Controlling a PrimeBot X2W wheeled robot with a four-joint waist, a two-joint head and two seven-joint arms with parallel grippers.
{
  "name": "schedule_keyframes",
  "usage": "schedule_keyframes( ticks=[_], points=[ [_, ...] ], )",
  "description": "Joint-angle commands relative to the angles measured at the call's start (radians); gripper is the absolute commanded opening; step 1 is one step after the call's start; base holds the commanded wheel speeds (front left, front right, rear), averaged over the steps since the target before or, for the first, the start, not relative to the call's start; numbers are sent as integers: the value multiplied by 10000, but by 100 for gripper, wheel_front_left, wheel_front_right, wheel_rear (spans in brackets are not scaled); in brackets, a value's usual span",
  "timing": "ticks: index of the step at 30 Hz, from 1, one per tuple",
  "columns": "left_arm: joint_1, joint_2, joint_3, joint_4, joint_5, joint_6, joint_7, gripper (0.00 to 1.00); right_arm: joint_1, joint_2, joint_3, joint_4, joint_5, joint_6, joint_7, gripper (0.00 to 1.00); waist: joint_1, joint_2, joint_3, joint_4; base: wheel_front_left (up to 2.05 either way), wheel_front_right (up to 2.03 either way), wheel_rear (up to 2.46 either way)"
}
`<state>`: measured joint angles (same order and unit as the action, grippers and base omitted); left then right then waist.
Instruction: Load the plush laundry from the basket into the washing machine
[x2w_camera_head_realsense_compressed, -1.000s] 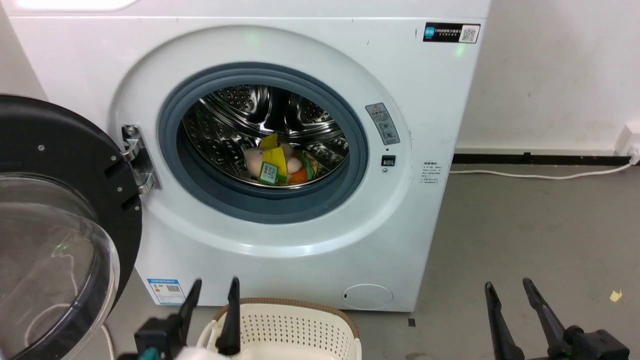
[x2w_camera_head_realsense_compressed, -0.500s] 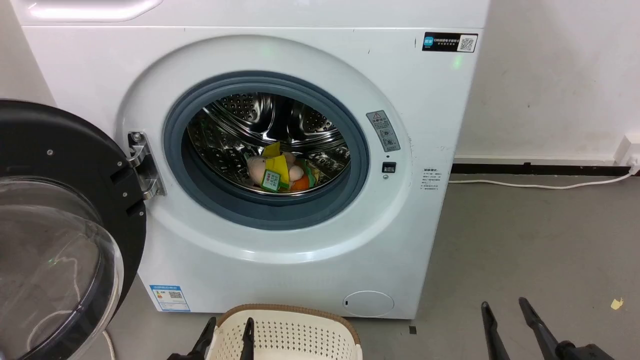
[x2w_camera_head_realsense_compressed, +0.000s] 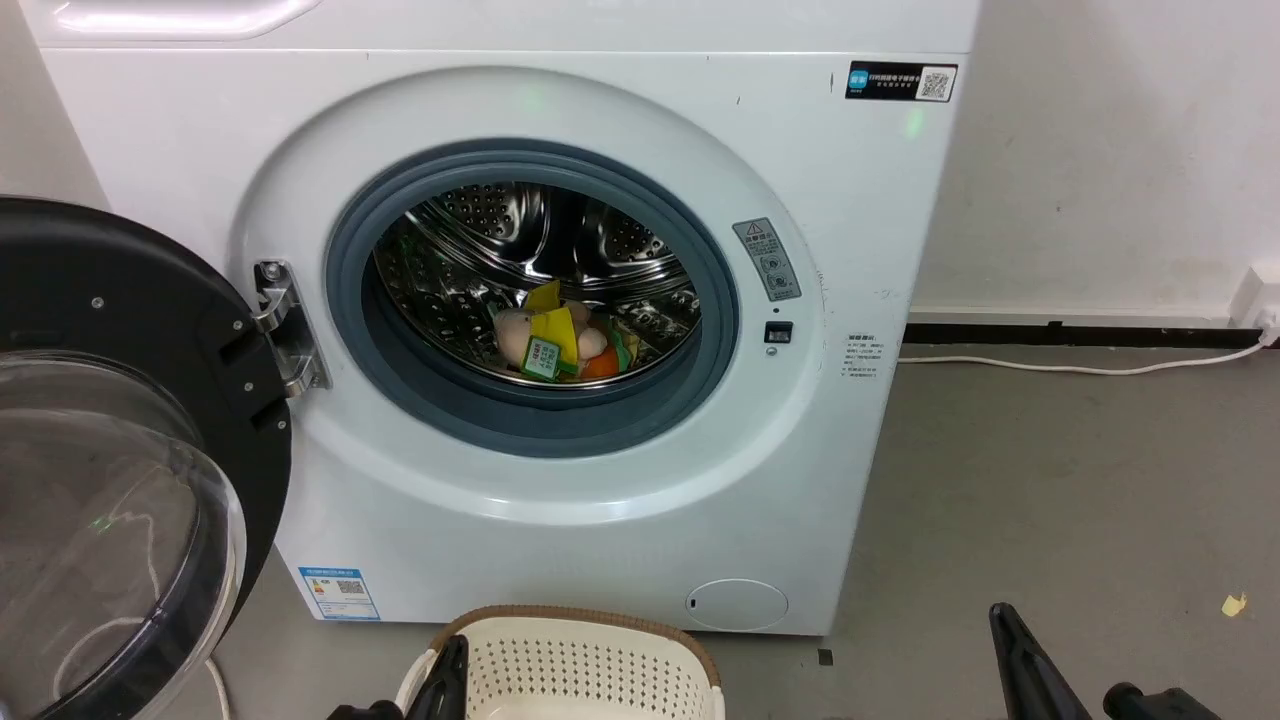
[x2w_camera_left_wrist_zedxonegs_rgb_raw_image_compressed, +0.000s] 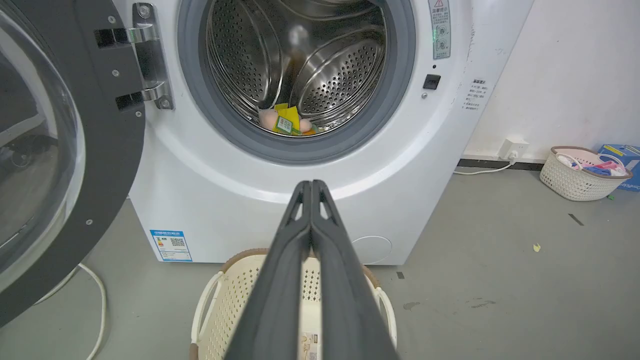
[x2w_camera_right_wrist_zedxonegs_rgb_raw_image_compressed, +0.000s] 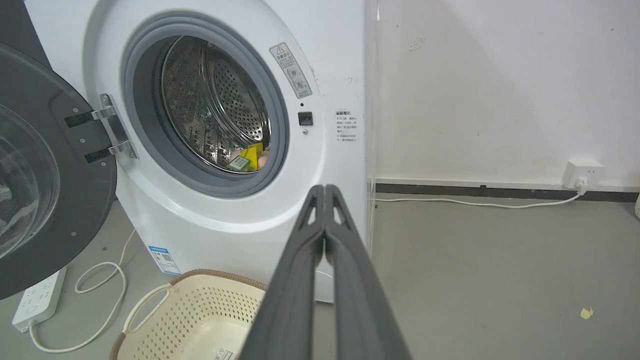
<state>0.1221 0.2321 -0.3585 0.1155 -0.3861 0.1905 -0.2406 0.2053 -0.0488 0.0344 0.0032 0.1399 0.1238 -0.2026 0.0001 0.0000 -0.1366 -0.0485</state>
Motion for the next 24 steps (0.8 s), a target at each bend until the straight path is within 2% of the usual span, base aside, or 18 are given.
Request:
schedule_keyframes(
  ticks=[1,24],
  points=[
    [-53,-47,95,-39,141,-73,50,0,-88,-1,-14,-1,-59,3,75,0,0,0,12,6,0,0,0],
    [-288,-403,796,-263,888,-441,523,0,-482,-3,-80,-7,-328,16,466,0,-1,0,284,102,0,0,0]
  ],
)
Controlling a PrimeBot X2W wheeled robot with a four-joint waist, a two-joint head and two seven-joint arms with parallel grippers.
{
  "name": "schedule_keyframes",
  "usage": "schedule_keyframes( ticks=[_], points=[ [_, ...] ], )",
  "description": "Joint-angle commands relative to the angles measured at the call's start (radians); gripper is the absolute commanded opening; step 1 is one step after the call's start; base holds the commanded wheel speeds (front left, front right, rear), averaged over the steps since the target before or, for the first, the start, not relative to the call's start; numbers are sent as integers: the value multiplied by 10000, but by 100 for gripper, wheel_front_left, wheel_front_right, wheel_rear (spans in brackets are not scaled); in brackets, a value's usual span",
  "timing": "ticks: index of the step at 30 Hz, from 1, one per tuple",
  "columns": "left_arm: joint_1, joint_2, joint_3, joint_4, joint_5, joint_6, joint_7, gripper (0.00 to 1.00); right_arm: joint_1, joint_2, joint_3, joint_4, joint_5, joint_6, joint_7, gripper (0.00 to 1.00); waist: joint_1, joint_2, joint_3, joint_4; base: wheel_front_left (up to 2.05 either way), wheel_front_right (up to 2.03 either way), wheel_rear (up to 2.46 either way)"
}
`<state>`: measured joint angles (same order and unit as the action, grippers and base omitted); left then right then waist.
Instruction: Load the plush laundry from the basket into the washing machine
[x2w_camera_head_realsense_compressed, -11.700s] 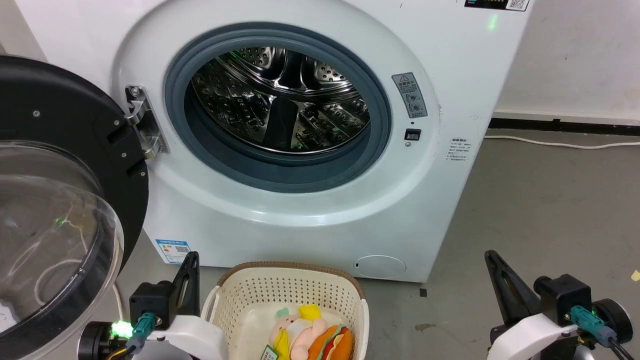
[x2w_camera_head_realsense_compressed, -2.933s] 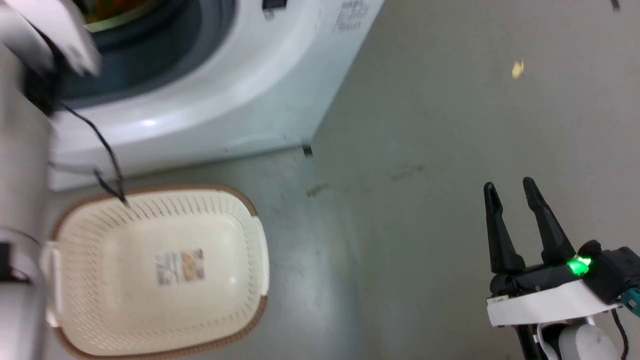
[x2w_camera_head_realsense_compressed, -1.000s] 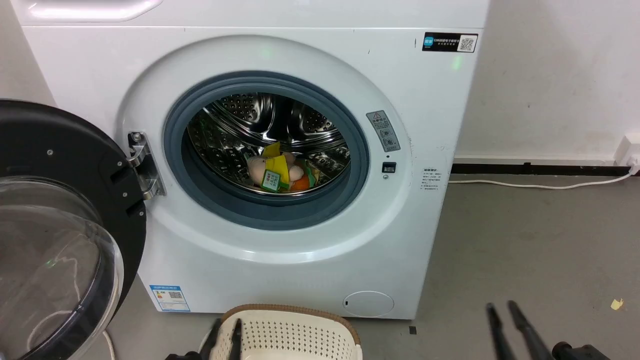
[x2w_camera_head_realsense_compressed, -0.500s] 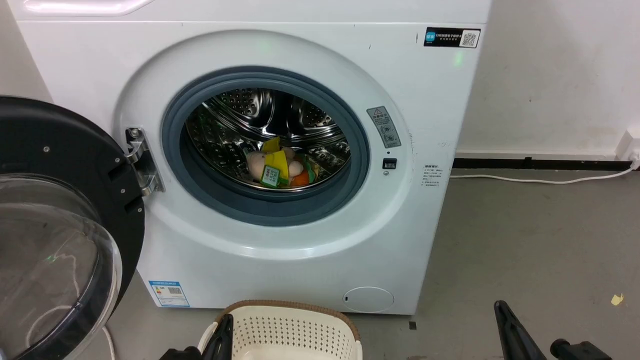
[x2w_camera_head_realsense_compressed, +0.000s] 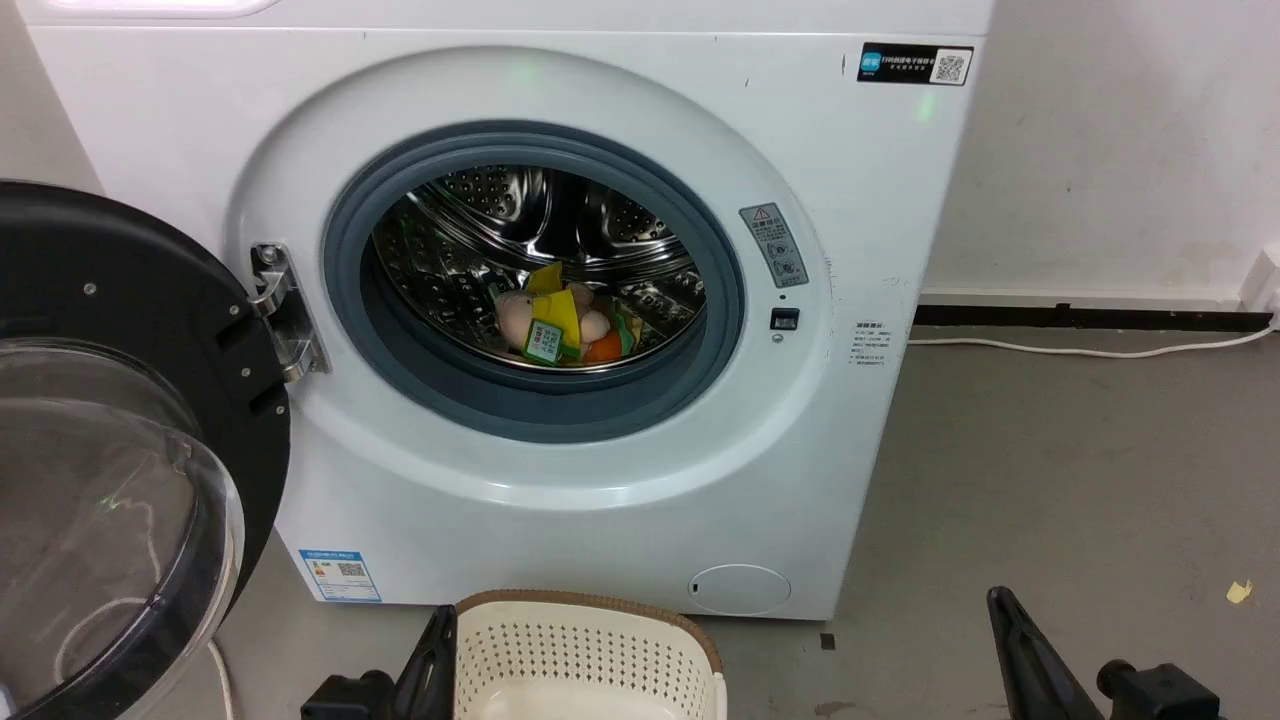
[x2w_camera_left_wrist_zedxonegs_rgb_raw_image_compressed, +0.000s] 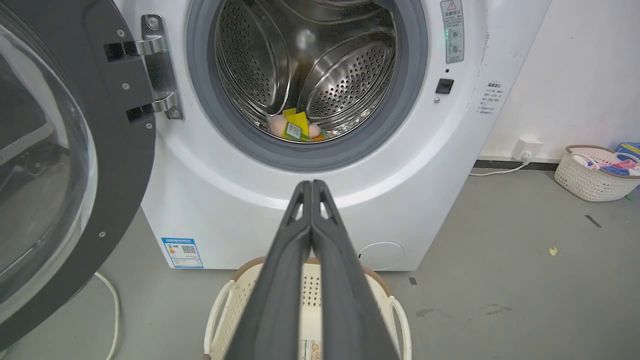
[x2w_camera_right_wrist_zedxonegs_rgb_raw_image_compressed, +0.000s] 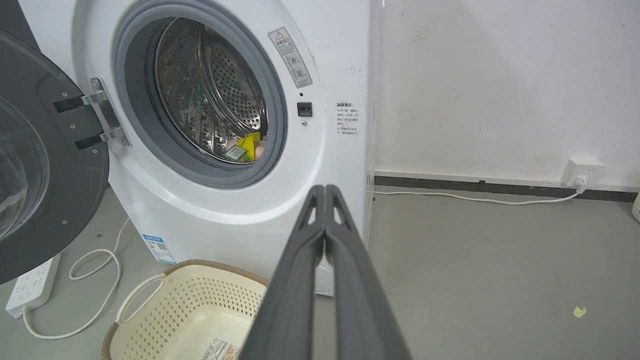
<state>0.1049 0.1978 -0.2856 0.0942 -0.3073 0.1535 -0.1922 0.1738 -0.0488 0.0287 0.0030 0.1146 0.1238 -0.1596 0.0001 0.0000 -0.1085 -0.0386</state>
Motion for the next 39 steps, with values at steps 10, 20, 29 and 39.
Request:
schedule_keyframes(
  ticks=[10,20,29,39],
  points=[
    [-214,-208,360,-144,411,-224,237,0,-332,-4,-50,-8,-187,22,200,0,0,0,117,42,0,0,0],
    [-302,-341,622,-228,691,-362,414,0,-479,-5,-75,-10,-288,27,347,0,0,0,218,78,0,0,0],
    [-390,-475,885,-312,971,-500,591,0,-627,-6,-100,-13,-389,32,494,0,0,0,320,114,0,0,0],
    [-487,-623,1177,-405,1283,-653,789,0,-792,-8,-128,-15,-501,37,658,0,0,0,434,155,0,0,0]
  ],
)
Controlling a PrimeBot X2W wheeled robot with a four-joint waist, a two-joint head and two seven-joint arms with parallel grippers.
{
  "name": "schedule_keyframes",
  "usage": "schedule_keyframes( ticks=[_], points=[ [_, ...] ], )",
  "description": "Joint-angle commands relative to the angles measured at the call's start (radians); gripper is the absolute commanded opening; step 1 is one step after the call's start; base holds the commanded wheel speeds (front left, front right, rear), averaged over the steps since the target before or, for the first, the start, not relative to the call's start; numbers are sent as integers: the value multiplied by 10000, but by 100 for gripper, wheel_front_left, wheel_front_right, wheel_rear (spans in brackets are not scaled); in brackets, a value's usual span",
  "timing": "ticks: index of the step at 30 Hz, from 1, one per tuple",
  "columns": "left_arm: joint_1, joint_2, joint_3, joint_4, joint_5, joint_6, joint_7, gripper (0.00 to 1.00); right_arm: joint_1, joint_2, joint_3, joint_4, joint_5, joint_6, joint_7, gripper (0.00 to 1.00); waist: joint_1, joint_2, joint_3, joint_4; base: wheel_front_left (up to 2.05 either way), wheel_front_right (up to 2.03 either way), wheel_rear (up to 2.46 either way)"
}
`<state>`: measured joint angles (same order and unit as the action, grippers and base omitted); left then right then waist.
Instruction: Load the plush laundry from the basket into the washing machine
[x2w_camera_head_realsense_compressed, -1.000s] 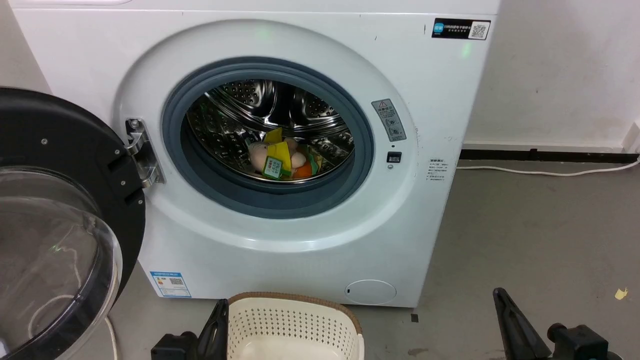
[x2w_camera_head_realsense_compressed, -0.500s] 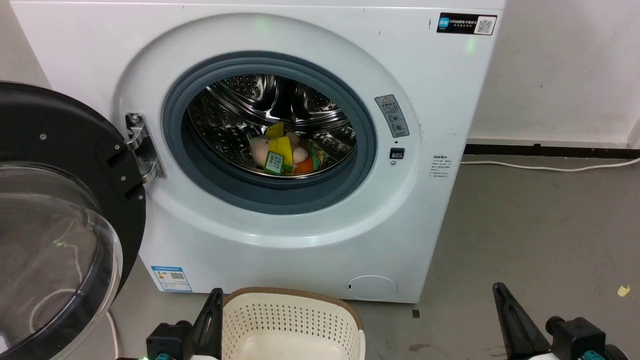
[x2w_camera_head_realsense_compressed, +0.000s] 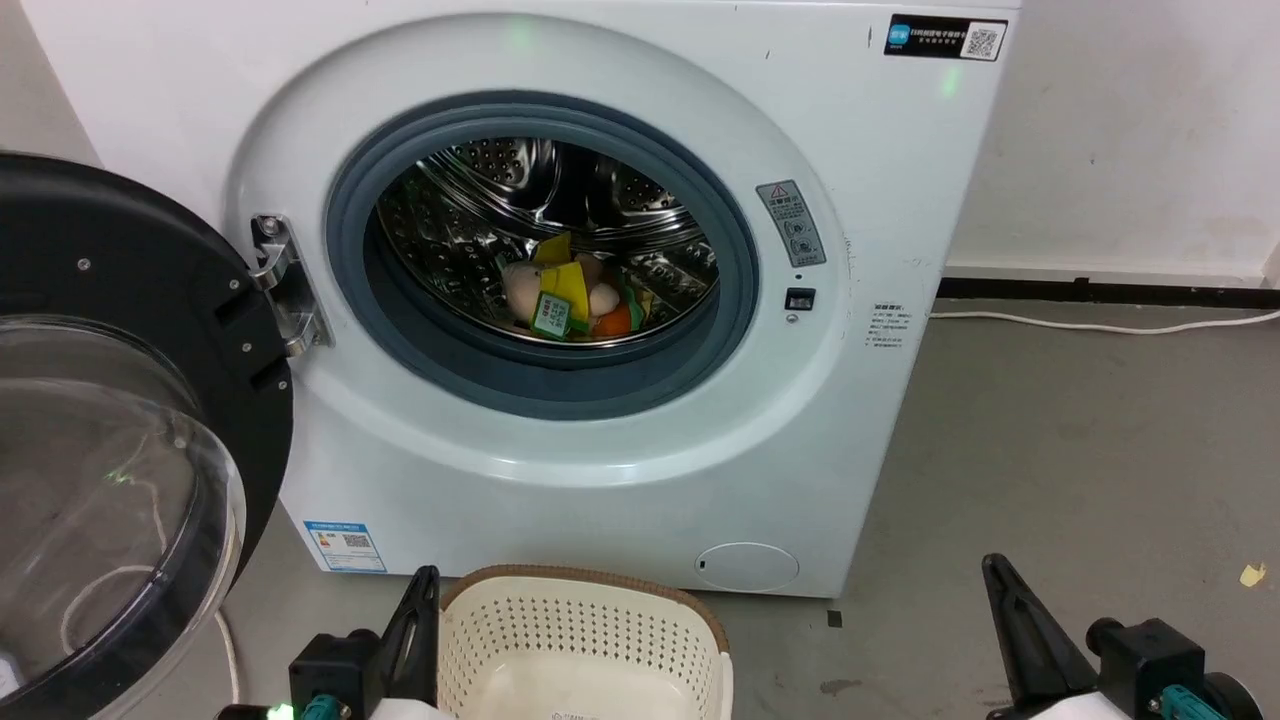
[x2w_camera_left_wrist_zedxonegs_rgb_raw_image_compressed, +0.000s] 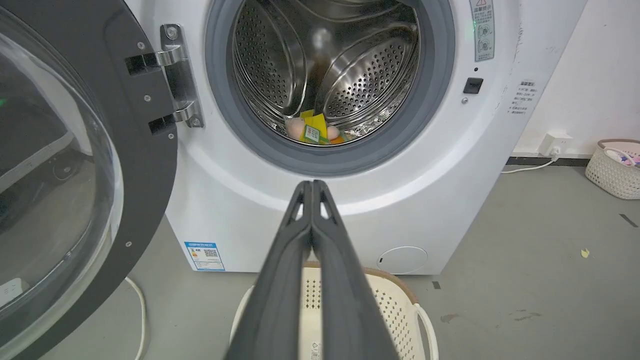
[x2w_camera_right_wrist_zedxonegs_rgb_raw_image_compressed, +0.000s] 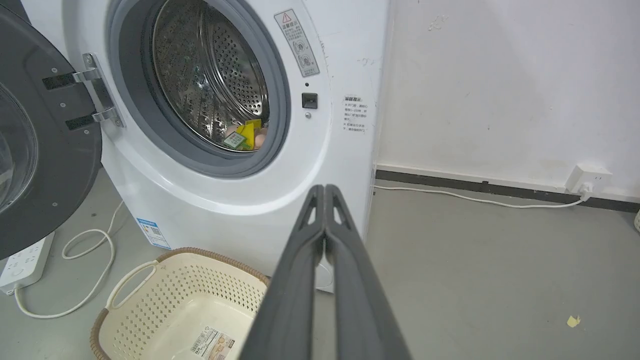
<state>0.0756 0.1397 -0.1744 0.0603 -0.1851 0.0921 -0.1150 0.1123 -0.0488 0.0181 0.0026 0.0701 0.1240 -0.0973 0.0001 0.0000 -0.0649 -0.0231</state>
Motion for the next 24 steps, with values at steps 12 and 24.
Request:
schedule_keyframes(
  ticks=[12,24],
  points=[
    [-311,-220,415,-178,434,-224,252,0,-375,-9,-55,-14,-191,42,230,0,0,0,133,48,0,0,0],
    [-429,-398,766,-290,808,-408,489,0,-572,-10,-89,-17,-325,49,426,0,0,0,269,96,0,0,0]
  ],
)
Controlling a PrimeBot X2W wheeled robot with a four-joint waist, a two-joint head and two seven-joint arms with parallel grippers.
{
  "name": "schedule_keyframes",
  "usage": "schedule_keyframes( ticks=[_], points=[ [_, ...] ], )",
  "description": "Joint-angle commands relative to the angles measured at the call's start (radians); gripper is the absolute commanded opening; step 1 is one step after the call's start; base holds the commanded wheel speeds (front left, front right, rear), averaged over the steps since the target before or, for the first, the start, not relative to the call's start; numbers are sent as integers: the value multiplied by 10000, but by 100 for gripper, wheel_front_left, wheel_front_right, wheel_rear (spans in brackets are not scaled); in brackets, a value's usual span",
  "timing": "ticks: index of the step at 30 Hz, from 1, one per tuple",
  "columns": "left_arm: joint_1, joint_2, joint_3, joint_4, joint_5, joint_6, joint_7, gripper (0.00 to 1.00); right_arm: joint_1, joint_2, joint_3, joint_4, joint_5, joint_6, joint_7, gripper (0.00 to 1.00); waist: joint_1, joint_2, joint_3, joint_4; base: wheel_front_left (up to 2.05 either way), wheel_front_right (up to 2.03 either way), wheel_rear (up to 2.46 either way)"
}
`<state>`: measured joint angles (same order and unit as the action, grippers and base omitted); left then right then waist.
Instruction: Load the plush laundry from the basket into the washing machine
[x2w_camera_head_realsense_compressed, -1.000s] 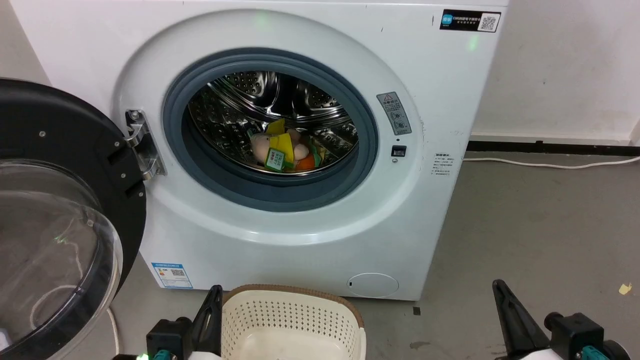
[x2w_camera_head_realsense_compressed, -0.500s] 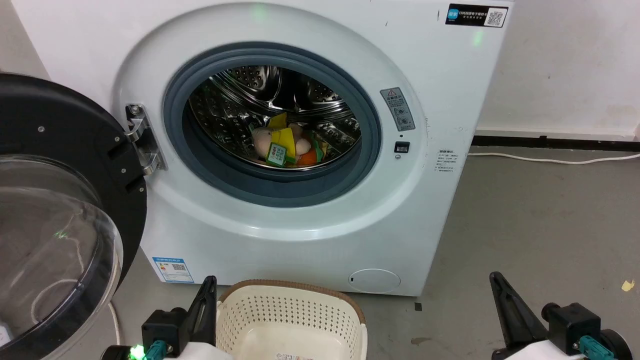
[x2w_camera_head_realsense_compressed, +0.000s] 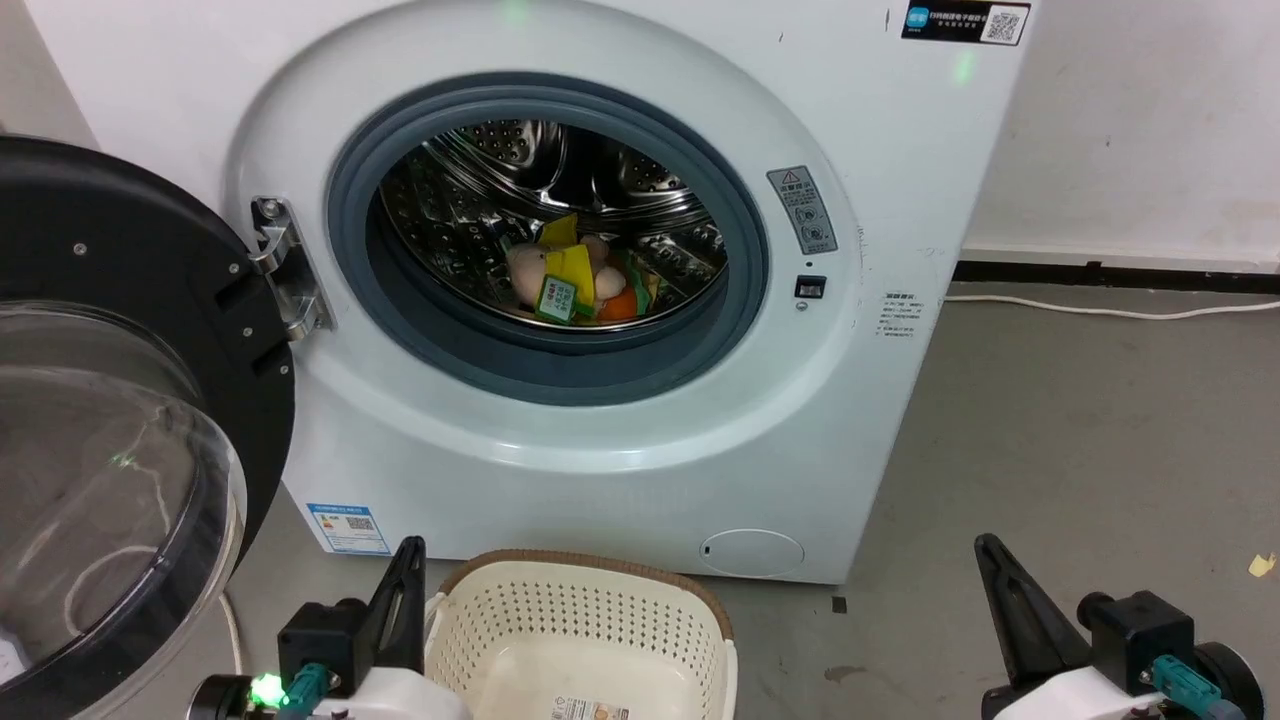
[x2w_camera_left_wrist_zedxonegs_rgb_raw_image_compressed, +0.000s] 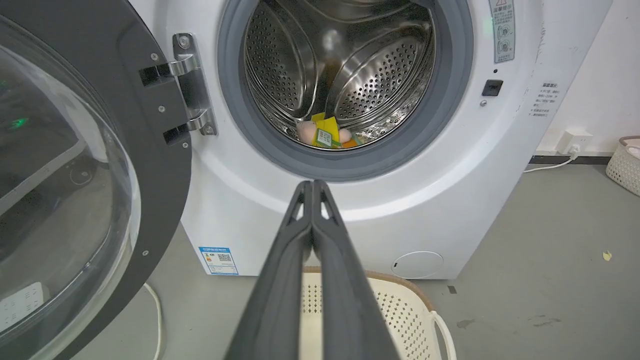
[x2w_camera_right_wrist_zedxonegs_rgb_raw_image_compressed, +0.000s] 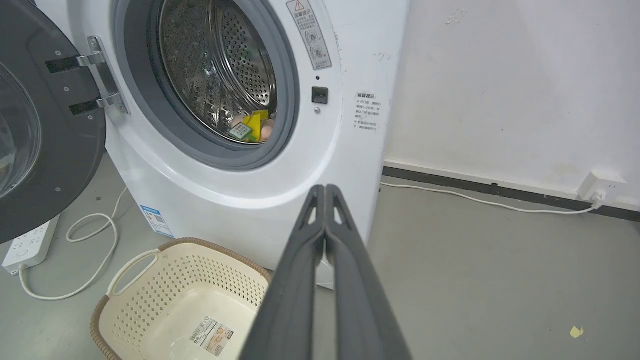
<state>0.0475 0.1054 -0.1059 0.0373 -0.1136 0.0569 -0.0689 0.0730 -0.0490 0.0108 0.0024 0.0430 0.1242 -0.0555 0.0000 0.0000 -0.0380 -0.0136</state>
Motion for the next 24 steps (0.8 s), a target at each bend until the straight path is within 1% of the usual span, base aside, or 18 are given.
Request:
schedule_keyframes(
  ticks=[1,24],
  points=[
    [-157,-69,110,-69,124,-70,49,0,-196,-8,-18,-16,-66,47,24,0,0,0,11,5,0,0,0],
    [-392,-425,811,-293,871,-438,522,0,-590,-11,-85,-22,-335,61,416,0,0,0,283,101,0,0,0]
  ],
)
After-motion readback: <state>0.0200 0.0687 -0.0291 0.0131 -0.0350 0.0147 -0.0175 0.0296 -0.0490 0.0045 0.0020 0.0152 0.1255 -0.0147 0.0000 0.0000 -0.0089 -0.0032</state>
